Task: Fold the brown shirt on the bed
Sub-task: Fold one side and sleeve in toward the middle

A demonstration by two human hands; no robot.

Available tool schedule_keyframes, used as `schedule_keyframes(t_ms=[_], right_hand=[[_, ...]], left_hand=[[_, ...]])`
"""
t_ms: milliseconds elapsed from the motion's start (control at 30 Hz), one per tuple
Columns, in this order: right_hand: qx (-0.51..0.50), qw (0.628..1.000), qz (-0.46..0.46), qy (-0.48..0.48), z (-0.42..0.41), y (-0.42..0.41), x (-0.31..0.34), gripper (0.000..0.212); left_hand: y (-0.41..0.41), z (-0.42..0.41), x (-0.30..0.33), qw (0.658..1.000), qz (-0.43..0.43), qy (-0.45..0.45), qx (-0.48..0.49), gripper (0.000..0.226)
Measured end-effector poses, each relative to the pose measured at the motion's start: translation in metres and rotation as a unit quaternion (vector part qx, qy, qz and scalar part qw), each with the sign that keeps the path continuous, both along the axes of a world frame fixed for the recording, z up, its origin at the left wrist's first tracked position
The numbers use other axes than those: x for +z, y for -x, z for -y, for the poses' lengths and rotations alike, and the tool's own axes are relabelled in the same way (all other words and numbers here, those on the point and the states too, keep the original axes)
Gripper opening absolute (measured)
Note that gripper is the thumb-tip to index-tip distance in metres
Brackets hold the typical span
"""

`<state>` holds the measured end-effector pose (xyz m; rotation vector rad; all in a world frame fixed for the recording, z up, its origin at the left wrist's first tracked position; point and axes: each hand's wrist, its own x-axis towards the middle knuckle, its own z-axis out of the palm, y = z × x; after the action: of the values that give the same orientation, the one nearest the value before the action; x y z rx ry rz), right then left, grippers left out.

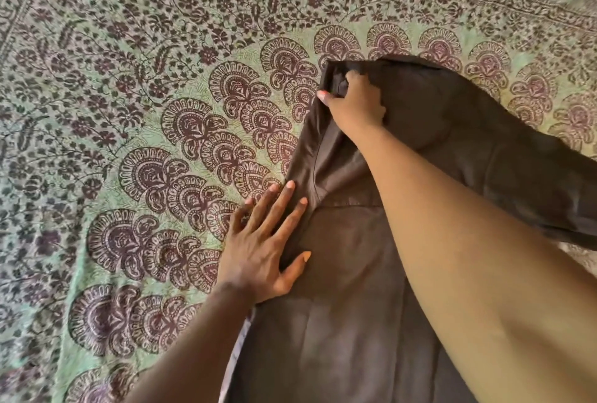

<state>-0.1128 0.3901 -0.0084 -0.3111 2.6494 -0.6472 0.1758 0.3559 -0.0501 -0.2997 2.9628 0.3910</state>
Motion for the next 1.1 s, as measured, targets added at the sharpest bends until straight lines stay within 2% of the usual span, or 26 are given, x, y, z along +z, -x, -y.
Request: schedule_keyframes(t_ms=[67, 100, 200, 300, 367, 433, 500, 600, 667, 767, 900, 1033, 1100], right_hand=[[0.023, 0.999, -0.017, 0.036, -0.007, -0.002, 0.004, 0.044], [0.043, 0.998, -0.033, 0.038, -0.015, -0.003, 0.007, 0.053], [0.119, 0.991, -0.055, 0.012, -0.044, -0.003, 0.012, 0.071], [0.166, 0.985, -0.038, 0.017, -0.064, 0.011, 0.013, 0.069], [0.154, 0.987, -0.008, 0.045, -0.066, 0.023, 0.011, 0.074], [0.145, 0.987, -0.014, 0.068, -0.063, 0.028, 0.004, 0.065], [0.136, 0.985, -0.059, 0.089, -0.065, 0.024, -0.002, 0.059], [0.129, 0.963, -0.208, 0.111, -0.077, -0.005, -0.005, 0.046], [0.154, 0.947, -0.271, 0.079, -0.097, -0.037, -0.013, 0.042], [0.196, 0.951, -0.238, 0.008, -0.136, -0.084, -0.033, 0.050], [0.159, 0.961, -0.208, -0.092, -0.168, -0.093, -0.046, 0.066], [0.145, 0.964, -0.202, -0.095, -0.155, -0.087, -0.037, 0.070], [0.212, 0.950, -0.217, -0.077, -0.147, -0.099, -0.035, 0.068]], left_hand=[[0.000, 0.000, 0.001, 1.000, -0.002, -0.001, -0.001, 0.088], [0.001, 0.001, 0.001, 1.000, -0.002, -0.001, -0.001, 0.088], [0.002, 0.001, 0.003, 1.000, -0.002, 0.004, 0.003, 0.087], [0.003, 0.000, 0.002, 1.000, -0.002, 0.010, 0.004, 0.088], [0.003, 0.000, 0.001, 1.000, -0.005, 0.019, 0.006, 0.088], [0.003, 0.000, 0.000, 1.000, -0.010, 0.024, 0.006, 0.088], [0.004, -0.001, -0.001, 0.999, -0.019, 0.026, 0.006, 0.088], [0.004, -0.002, -0.001, 0.999, -0.027, 0.030, 0.008, 0.088], [0.005, -0.002, -0.002, 0.999, -0.023, 0.027, 0.008, 0.089], [0.005, -0.002, -0.001, 1.000, -0.017, 0.022, 0.010, 0.089], [0.004, -0.002, -0.004, 1.000, -0.012, 0.022, 0.005, 0.089], [0.002, -0.001, -0.004, 1.000, -0.018, 0.018, 0.001, 0.088], [0.002, -0.002, -0.005, 0.999, -0.029, 0.017, 0.002, 0.086]])
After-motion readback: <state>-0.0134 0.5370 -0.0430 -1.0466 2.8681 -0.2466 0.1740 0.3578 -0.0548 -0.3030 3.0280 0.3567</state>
